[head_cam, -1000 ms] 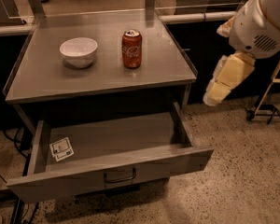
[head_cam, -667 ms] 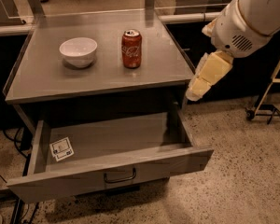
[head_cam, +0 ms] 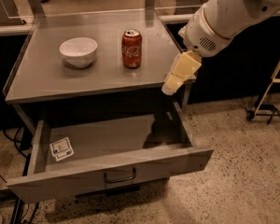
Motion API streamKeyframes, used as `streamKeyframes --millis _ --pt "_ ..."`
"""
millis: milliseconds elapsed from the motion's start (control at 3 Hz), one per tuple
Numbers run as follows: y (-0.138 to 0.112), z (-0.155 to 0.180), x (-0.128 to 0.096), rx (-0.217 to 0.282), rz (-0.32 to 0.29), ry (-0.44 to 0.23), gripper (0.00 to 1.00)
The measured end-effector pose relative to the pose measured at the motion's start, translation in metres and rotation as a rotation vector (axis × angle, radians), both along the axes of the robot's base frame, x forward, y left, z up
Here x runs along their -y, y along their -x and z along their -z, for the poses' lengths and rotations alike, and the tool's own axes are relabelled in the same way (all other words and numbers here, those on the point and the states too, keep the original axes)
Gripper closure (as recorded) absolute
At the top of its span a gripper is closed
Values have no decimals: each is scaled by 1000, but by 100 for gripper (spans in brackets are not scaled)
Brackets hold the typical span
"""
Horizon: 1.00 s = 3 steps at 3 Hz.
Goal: Place coke can into top drawer
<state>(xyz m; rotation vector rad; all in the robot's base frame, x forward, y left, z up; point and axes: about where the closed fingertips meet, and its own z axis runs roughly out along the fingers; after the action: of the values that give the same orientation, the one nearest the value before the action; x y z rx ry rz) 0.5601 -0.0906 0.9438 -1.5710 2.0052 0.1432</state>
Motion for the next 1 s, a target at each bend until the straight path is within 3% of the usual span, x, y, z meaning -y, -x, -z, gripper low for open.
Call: streamKeyframes --millis 1000 --pt "-68 41 -17 17 33 -91 0"
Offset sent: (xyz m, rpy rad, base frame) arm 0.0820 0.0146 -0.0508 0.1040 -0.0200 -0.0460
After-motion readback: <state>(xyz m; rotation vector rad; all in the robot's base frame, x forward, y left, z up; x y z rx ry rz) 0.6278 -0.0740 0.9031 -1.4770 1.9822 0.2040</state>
